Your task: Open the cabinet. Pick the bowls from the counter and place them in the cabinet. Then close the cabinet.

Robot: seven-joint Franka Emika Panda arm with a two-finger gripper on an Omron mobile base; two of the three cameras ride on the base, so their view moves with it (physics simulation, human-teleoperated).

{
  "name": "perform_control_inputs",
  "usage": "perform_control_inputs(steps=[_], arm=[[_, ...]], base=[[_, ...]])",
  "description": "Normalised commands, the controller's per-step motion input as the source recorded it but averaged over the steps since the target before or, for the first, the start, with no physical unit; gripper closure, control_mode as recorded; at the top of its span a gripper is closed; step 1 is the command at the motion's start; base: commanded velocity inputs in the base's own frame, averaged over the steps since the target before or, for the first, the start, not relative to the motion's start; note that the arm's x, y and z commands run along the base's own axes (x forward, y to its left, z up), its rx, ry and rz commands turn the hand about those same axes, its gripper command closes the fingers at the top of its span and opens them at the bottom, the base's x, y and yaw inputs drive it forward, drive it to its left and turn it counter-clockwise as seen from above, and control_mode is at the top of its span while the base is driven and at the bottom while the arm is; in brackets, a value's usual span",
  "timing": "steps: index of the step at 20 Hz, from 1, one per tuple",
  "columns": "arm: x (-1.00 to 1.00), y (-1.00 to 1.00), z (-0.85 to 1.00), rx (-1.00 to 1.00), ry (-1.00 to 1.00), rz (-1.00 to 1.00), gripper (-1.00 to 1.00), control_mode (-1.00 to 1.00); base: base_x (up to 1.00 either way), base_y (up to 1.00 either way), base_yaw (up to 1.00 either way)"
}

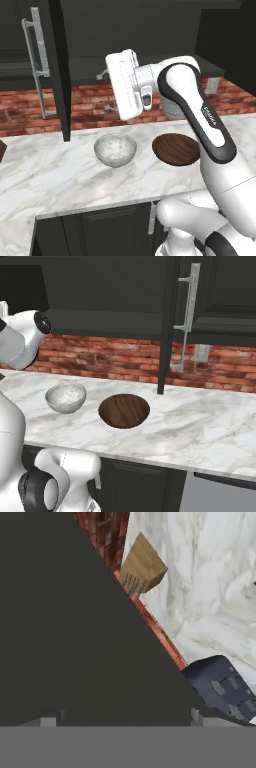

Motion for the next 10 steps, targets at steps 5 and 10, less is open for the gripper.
perform_control_inputs(steps=[5,10], arm=[[-0.03,-0.61,-0.23,-0.36,-0.05,-0.03,-1.0,-1.0],[0.18,-0.67,-0.54,-0.35,-0.04,0.0,-1.0,-1.0]], base=[[0.0,0.0,0.0],[0.0,0.0,0.0]])
